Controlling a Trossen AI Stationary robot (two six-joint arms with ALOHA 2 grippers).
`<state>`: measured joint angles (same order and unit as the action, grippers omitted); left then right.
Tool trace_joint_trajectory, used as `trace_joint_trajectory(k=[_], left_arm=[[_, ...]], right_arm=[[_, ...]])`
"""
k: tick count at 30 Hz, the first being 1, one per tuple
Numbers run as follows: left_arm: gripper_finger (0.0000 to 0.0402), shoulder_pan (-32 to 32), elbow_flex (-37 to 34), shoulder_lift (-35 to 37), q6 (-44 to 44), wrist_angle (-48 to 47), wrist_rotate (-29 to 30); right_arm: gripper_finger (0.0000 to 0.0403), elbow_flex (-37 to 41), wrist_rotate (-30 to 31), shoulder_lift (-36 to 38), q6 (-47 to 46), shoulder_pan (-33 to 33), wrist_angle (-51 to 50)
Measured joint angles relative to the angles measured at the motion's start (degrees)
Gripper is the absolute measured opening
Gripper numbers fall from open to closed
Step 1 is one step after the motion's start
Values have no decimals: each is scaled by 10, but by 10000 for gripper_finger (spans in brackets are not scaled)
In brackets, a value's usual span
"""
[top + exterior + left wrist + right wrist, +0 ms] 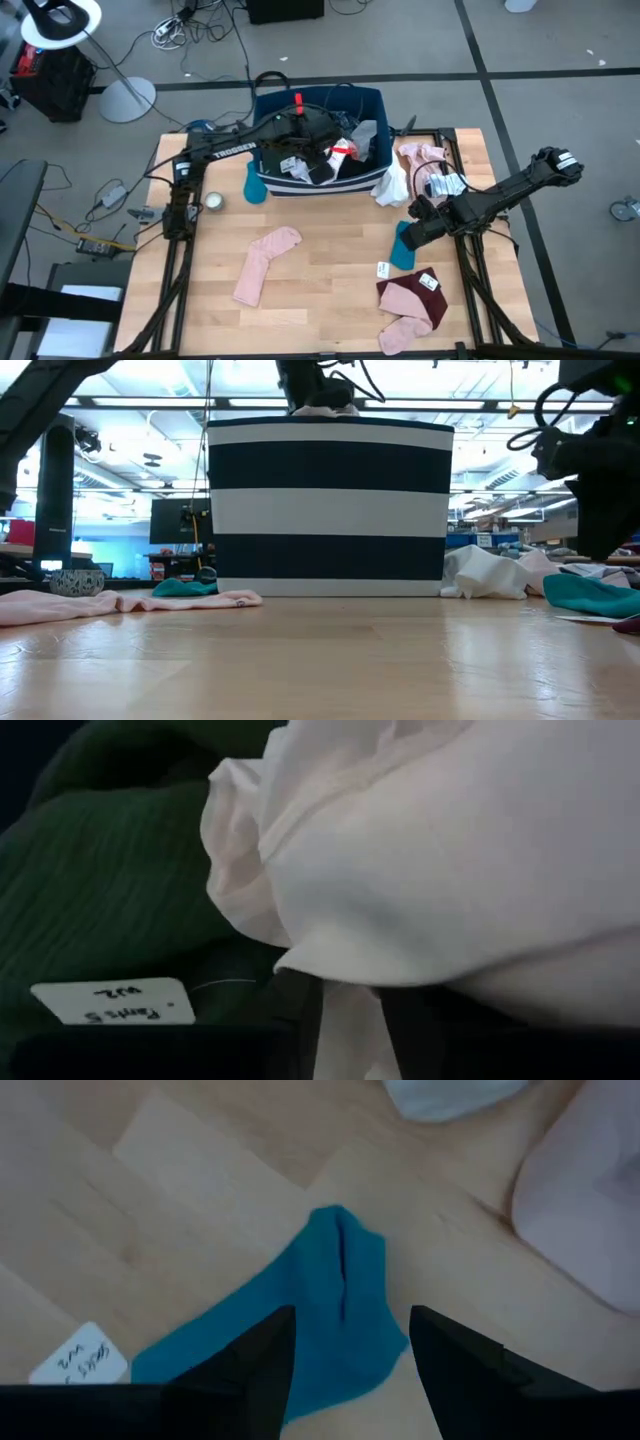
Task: Sort clothes
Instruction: Put the light pink underwear into the blue laundry bin, then put the blue sock into the blue laundry bin
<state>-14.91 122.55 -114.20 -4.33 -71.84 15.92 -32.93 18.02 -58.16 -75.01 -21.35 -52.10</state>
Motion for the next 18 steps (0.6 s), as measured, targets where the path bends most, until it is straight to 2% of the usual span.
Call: trace_joint_trajectory(k=[6, 14, 18], left_arm=[[106, 13, 1, 55, 9, -8, -8], [106, 40, 0, 121, 3, -13, -4], [106, 68, -17, 154, -2, -2, 31]], right_arm=[[199, 28, 3, -16, -4, -11, 55], [197, 43, 3, -38, 18, 8, 49], [181, 43, 4, -55, 30, 15, 48]])
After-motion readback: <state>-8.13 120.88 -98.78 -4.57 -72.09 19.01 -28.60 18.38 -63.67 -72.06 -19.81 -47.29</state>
